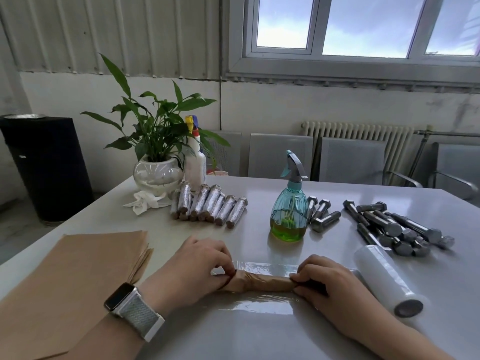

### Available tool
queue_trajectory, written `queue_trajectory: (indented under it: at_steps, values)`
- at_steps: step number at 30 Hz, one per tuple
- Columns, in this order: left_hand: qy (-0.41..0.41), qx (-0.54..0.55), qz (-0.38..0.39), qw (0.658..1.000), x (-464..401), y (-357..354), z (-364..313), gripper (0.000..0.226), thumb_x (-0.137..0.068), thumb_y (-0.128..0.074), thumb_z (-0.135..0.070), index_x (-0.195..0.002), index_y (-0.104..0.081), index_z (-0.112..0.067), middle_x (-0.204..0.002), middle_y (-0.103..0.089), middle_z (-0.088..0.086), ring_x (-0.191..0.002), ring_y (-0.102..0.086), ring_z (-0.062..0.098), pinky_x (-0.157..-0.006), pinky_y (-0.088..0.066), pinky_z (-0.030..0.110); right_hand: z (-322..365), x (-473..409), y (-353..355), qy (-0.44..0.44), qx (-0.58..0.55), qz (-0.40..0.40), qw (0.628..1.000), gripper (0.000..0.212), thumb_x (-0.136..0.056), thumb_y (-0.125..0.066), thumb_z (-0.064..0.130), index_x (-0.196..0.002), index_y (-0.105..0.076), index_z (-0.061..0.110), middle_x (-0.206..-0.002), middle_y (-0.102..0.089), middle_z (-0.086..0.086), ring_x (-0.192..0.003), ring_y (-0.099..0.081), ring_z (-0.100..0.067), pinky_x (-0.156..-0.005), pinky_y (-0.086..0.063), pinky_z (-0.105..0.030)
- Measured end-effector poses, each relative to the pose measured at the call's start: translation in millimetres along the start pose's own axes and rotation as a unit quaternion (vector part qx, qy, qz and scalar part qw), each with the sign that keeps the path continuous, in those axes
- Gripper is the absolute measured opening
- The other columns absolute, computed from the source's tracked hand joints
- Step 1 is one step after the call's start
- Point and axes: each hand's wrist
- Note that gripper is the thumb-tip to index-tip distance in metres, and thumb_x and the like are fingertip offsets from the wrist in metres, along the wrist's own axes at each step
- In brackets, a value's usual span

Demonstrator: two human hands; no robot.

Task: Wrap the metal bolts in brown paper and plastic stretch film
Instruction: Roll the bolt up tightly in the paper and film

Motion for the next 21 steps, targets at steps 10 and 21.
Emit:
queue_trajectory:
  at_steps: [10,21]
  values:
    - [0.057,0.15,0.053,0.986,2.5,8.3,0.4,0.014,-0.075,-0.074,-0.048,-0.08,-0.071,-0.036,-0.096,-0.061,-0.019,-0.089,-0.056,-0.001,-0.089,-0.043,0.025,1.7,-0.2,2.9,-0.009,-0.015,0.012,1.0,0.008,-0.079,-0.077,0.02,-0.085,-0.072,0.023,-0.091,-0.063,0.017,-0.089,-0.061,-0.004,-0.082,-0.047,-0.021]
    - [0.107,0.208,0.047,0.971,1.7,2.9,3.2,0.026,-0.073,-0.078,-0.031,-0.09,-0.059,-0.037,-0.08,-0.07,-0.017,-0.072,-0.058,-0.003,-0.068,-0.042,0.01,2.5,-1.3,4.2,-0.007,-0.02,0.012,1.0,0.009,-0.079,-0.078,0.019,-0.084,-0.071,0.022,-0.091,-0.064,0.018,-0.09,-0.06,-0.002,-0.08,-0.045,-0.016]
Point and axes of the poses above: each hand's wrist, its own x-axis away from the middle knuckle, its own y-axis out of the back of the hand, z = x × y
